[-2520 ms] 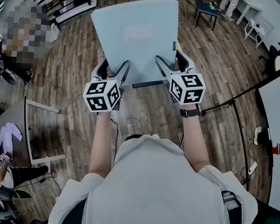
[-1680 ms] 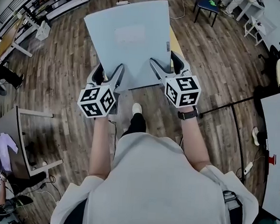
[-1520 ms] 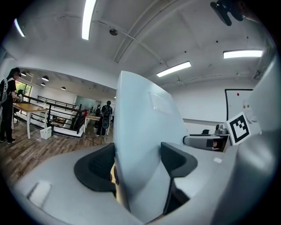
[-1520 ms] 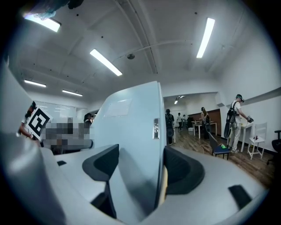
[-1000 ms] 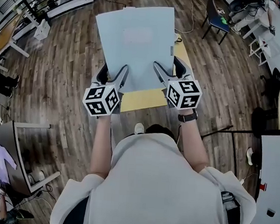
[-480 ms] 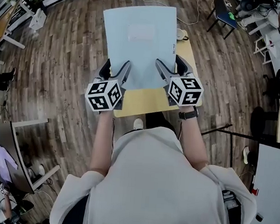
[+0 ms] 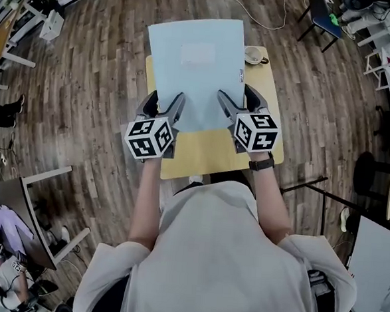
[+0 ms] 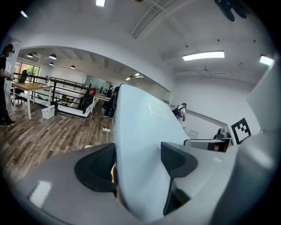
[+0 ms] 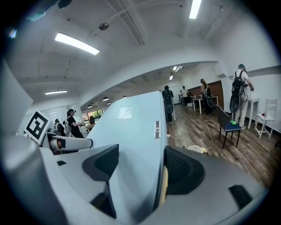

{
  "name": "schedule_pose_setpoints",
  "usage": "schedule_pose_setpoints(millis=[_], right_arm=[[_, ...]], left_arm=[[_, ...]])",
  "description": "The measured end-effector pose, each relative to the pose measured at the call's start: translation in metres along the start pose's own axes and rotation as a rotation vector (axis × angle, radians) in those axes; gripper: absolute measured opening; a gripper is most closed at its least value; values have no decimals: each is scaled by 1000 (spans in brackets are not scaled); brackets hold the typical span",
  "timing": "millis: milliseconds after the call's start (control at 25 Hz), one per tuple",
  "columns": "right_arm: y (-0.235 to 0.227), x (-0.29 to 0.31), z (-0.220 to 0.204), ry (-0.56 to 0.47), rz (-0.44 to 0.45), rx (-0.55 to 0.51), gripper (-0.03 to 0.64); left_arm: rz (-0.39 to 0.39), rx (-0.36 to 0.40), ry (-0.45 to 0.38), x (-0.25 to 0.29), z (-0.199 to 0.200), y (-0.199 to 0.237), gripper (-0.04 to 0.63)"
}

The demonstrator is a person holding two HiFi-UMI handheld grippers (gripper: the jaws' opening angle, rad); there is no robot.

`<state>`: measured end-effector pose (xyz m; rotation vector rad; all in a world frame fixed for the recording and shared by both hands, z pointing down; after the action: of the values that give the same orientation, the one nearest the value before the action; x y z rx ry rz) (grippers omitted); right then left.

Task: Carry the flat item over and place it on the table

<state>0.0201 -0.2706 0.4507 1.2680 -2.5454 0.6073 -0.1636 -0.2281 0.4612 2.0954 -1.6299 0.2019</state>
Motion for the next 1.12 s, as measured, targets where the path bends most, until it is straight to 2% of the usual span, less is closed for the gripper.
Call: schedule_pose_setpoints(millis=[520, 920, 1120], right_arm=[[-53, 86, -17, 105, 23, 25, 330], [-70, 141, -58, 207, 45, 59, 330], [-78, 156, -88, 267, 45, 68, 330]], left_arm=[[65, -78, 95, 84, -21, 35, 328], [102, -106, 205, 123, -57, 70, 326], [113, -129, 263, 135, -89, 80, 325]])
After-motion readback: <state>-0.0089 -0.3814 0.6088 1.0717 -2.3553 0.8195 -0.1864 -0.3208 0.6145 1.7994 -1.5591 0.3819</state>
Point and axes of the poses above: the fingertips, and each gripper's own axes: x forward along the fingers, y to its left, z out of its top, the point moved 2 cm from there along -x, backward along the fingers, and after that the axes turned 3 degrees about x, right-handed, at the moved point
